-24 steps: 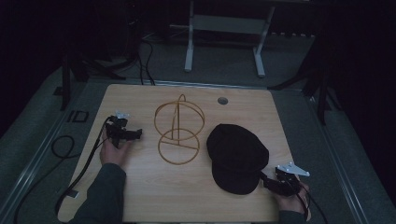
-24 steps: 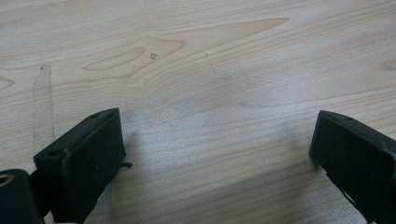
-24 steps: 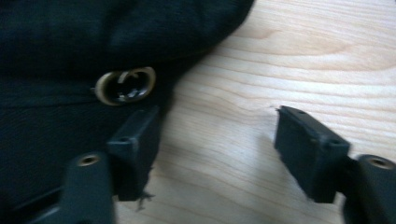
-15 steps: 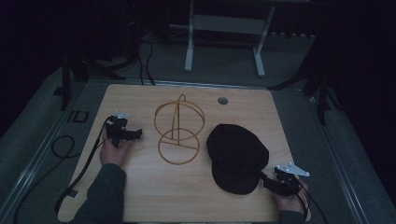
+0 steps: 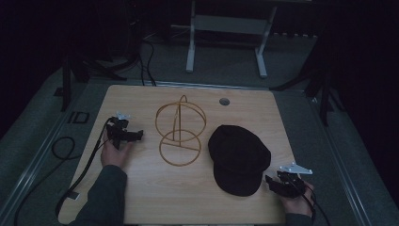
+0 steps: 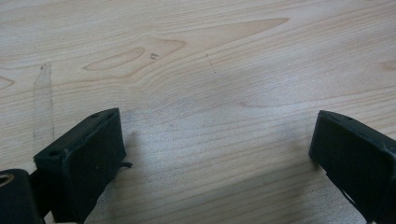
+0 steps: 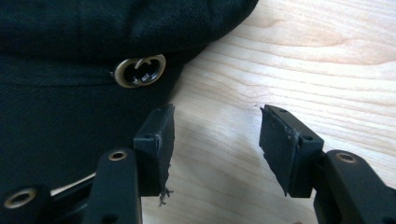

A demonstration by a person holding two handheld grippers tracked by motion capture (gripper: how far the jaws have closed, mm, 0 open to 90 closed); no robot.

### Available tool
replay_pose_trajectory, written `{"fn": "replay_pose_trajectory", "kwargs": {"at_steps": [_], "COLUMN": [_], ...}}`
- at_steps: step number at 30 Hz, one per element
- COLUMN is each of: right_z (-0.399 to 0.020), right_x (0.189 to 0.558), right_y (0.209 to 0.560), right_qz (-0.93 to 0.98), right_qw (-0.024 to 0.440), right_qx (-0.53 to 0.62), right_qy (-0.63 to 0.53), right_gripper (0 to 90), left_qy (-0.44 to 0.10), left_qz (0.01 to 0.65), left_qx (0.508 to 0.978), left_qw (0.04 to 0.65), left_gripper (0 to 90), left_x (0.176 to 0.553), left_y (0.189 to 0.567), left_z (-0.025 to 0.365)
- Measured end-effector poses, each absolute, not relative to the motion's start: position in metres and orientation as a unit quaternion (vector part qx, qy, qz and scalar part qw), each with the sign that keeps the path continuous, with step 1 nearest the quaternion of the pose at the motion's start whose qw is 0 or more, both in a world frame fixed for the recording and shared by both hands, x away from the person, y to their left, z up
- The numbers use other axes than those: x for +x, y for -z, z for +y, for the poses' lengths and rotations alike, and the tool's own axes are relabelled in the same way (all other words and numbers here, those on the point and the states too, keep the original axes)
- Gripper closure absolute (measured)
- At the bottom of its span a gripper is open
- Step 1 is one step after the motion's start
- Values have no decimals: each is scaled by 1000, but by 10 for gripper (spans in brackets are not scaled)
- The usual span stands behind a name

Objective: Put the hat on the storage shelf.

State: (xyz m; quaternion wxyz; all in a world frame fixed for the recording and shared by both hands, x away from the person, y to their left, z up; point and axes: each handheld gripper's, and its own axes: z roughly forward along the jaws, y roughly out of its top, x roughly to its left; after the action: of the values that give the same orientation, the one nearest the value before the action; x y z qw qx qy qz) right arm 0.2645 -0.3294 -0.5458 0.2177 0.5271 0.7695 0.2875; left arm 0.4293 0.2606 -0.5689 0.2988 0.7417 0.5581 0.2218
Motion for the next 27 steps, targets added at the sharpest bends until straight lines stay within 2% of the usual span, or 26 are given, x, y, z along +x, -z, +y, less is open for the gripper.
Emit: {"fn": "replay_pose_trajectory", "kwargs": {"at_steps": [14,27], "right_z": [-328,-319], "right_x": [260,268], "right_y": [506,487], "right_qz": [798,791], "right_qw": [221,227], "right_qx": [477,472], "right_qy": [-295,-316], "right_gripper": [435,428], "left_qy": [-222,-222], "left_qz": [559,559], "left_qx": [741,740], "left_qw": [299,299], "left_gripper": [30,30], "left_x": [429,429], "left_y": [569,569], "left_z": [260,260]}}
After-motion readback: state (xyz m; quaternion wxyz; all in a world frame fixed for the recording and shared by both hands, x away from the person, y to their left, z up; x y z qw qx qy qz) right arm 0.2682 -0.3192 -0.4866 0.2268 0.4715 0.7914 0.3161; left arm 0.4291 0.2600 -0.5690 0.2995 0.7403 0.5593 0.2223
